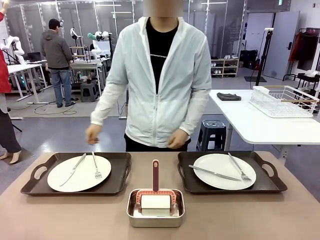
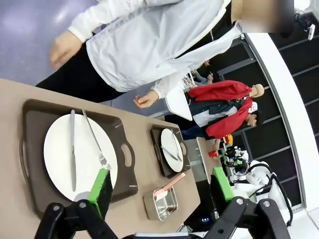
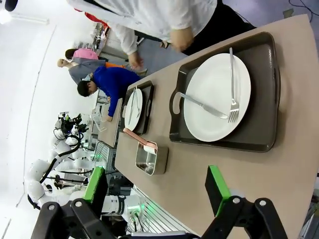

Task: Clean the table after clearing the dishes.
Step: When the left (or right) Handle tray is removed, use the left hand (or right hand) to clean the left (or right) side of the table with the Lint Roller.

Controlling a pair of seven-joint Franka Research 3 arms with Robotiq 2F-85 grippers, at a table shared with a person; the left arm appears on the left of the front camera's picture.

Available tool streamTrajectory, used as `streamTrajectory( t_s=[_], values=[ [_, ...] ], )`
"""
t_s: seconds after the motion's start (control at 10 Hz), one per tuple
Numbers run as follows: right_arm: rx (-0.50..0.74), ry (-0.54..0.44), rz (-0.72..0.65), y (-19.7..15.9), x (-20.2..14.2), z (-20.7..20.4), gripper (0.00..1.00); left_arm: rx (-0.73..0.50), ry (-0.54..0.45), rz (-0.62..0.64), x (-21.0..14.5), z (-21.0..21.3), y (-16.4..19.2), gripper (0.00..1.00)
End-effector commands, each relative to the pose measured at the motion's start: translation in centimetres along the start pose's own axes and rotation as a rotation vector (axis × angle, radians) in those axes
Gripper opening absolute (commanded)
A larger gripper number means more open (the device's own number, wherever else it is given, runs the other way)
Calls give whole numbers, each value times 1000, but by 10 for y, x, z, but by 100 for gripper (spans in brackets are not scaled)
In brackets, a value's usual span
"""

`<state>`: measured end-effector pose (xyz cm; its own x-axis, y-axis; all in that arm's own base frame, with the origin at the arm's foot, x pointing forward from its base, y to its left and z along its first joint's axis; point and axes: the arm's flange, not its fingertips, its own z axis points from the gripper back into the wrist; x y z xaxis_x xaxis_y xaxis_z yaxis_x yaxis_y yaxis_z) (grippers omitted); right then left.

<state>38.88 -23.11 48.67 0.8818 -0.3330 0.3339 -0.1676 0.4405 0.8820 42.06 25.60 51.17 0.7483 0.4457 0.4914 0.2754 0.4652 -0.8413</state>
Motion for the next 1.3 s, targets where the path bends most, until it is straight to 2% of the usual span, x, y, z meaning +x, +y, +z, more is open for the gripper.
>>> streamTrajectory(
  t_s=[0.0, 1.2],
  values=[
    [7, 1, 4, 3, -1, 1, 100, -11, 26, -16, -2, -4, -2, 100],
    [7, 1, 4, 3, -1, 1, 100, -11, 26, -16, -2, -4, -2, 100]
  ],
)
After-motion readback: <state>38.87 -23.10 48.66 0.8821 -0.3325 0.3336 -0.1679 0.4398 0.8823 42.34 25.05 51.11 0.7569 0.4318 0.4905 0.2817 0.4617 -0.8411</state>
